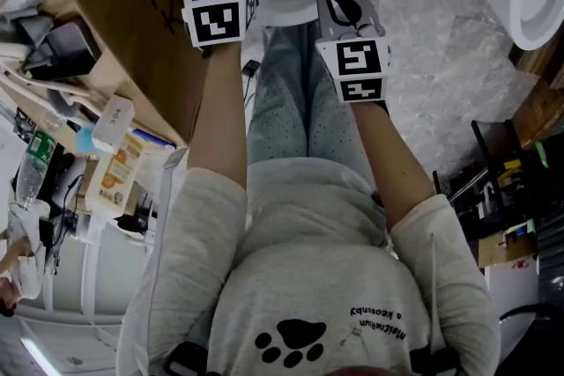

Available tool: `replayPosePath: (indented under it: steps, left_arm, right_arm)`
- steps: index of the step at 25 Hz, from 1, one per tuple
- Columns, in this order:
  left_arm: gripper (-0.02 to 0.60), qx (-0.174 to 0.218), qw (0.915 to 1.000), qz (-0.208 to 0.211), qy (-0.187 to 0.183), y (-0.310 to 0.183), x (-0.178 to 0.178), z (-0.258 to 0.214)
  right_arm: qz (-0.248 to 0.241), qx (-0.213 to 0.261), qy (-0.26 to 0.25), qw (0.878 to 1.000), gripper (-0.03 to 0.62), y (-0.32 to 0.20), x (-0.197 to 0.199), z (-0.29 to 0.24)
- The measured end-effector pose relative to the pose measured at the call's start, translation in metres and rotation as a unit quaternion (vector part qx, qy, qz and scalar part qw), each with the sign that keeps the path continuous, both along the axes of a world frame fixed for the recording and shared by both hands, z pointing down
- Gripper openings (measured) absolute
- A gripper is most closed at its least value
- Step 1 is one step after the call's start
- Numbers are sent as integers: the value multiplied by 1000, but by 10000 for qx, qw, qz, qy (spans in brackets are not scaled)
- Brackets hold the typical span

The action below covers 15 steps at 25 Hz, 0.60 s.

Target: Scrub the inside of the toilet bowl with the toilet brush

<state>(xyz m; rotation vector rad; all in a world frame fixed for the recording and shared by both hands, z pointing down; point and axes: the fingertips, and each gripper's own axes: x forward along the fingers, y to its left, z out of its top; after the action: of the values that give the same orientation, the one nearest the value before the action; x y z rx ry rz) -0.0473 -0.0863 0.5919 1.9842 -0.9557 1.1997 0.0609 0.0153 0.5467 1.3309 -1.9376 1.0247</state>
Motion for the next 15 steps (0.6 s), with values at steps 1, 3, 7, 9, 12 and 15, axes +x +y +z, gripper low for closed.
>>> replayPosePath:
  steps: [1, 3, 7, 9, 12, 15]
  left_arm:
    - [152, -6, 10000, 8, -3, 0, 2, 0]
    - [152, -22, 10000, 19, -1, 0, 5, 0]
    - [153, -56, 10000, 51, 17, 4, 16, 0]
    - [153, -73, 9999, 95, 13, 6, 22, 0]
    - [152, -35, 9997, 231, -69, 7, 27, -1]
    - [153, -48, 9997, 218, -83, 8, 31, -1]
  right_arm:
    - [11, 5, 8, 10000, -2, 0, 2, 0]
    - [36, 0, 20, 10000, -2, 1, 5, 1]
    - [86, -43, 36, 9999, -2, 5, 11, 4]
    - [105, -58, 42, 9999, -2, 7, 14, 5]
    - [96, -61, 28, 9999, -2, 9, 15, 4]
    - [77, -49, 9, 10000, -2, 10, 16, 4]
